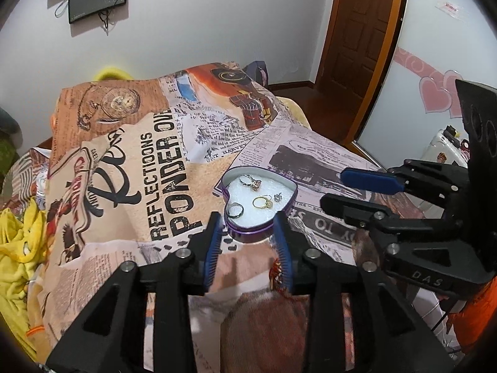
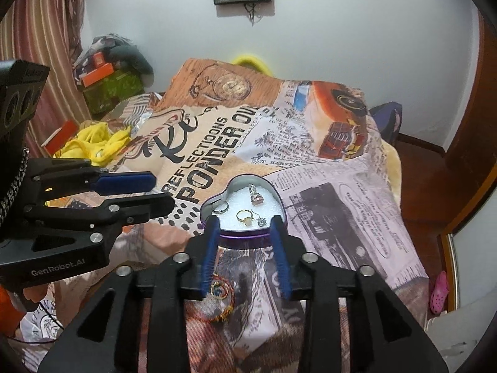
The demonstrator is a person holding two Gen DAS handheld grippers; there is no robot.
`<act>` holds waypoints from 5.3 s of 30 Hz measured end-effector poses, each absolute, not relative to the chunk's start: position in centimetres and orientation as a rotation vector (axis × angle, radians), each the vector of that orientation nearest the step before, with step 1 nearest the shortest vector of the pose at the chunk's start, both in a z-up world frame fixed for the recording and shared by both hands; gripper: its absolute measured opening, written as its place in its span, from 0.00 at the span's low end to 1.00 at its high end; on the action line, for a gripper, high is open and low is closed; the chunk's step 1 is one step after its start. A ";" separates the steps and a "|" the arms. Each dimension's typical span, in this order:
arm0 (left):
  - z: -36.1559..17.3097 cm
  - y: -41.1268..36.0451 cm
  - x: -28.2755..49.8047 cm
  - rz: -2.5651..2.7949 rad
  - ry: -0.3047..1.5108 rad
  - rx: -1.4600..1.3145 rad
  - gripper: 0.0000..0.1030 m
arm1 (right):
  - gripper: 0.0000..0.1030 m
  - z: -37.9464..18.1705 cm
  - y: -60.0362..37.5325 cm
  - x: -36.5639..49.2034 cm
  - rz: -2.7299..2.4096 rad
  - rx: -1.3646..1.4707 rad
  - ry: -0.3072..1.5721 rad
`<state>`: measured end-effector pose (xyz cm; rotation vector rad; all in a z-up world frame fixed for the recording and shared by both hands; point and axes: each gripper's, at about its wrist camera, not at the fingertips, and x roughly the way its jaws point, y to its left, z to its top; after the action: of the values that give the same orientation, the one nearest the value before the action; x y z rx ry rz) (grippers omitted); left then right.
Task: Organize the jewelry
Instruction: 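Lower the ring into the tin padding and open the right gripper, then grasp a red beaded bracelet from the pile with the right gripper, then lift the red beaded bracelet toward the purple tin with the right gripper, then carry the bracelet over the purple heart tin with the right gripper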
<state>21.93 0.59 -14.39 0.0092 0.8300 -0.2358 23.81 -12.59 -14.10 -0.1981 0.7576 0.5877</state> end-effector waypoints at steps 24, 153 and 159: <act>-19.6 0.2 18.8 -0.200 0.969 0.026 0.49 | 0.31 -18.5 -15.3 21.0 0.523 -0.150 0.901; -14.5 -0.2 26.9 -0.310 0.786 -0.036 0.05 | 0.08 -15.7 -15.5 27.5 0.467 -0.024 0.713; -17.7 -0.3 28.0 -0.332 0.876 -0.049 0.05 | 0.08 -16.3 -14.4 28.4 0.482 -0.041 0.735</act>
<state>28.01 -0.26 -17.74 -0.0488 0.8762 -0.3321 28.35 -14.35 -16.34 -0.0415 0.7351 0.4821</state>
